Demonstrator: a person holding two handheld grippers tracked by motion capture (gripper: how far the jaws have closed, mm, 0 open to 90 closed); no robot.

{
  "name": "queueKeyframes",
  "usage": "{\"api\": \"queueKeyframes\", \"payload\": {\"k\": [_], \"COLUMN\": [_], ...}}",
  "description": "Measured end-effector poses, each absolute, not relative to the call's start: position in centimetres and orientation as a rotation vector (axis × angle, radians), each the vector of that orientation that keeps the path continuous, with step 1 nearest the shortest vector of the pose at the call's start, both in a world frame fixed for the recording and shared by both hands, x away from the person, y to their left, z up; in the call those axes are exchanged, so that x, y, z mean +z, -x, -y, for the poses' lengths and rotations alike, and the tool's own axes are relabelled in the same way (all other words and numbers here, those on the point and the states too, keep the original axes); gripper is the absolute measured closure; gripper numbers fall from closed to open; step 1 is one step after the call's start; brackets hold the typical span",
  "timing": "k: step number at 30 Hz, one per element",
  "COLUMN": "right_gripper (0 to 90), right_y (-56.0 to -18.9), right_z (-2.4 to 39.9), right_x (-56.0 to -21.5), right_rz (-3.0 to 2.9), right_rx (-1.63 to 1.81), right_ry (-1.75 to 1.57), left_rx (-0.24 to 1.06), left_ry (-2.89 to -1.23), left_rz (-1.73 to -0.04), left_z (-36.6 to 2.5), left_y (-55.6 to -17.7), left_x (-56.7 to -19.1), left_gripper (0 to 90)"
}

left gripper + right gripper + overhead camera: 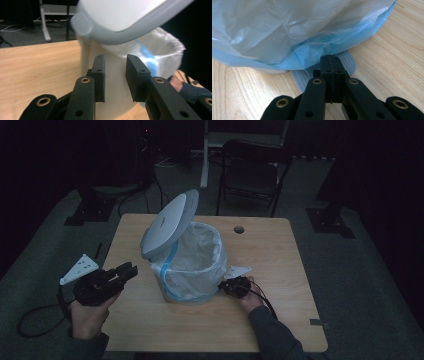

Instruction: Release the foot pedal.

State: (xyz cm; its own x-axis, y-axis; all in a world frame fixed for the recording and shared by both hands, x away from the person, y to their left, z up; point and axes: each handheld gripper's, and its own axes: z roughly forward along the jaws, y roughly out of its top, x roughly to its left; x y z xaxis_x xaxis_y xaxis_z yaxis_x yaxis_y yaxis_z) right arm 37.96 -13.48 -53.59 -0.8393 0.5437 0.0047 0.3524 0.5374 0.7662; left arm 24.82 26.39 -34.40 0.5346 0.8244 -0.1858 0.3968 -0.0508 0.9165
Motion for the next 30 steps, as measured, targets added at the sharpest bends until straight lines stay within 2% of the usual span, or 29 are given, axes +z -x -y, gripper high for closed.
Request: {"api": "queueKeyframes", "payload": {"k": [10, 19, 30], "right_gripper": [90.0, 90.0, 90.0], "right_y": [-38.1, -37.9, -39.1], "right_z": [13.7, 14.1, 18.4], "right_x": [-53.5, -52.4, -51.1], "right_rz": [-2.541, -2.487, -2.329], "right_rx": [1.215, 1.268, 1.212], "right_ry": [-0.791, -0.8, -0.988], "left_rx": [0.486, 0.49, 0.475], "left_ry": [-1.658, -1.645, -1.657], "left_rz": [-1.169, -1.215, -1.245], "left_z": [-28.1, -28.9, -28.7], "left_y": [-27.2, -28.3, -29.4], "left_x": [-37.7, -39.4, -40.7], "left_gripper": [67.9, 67.3, 66.0]}}
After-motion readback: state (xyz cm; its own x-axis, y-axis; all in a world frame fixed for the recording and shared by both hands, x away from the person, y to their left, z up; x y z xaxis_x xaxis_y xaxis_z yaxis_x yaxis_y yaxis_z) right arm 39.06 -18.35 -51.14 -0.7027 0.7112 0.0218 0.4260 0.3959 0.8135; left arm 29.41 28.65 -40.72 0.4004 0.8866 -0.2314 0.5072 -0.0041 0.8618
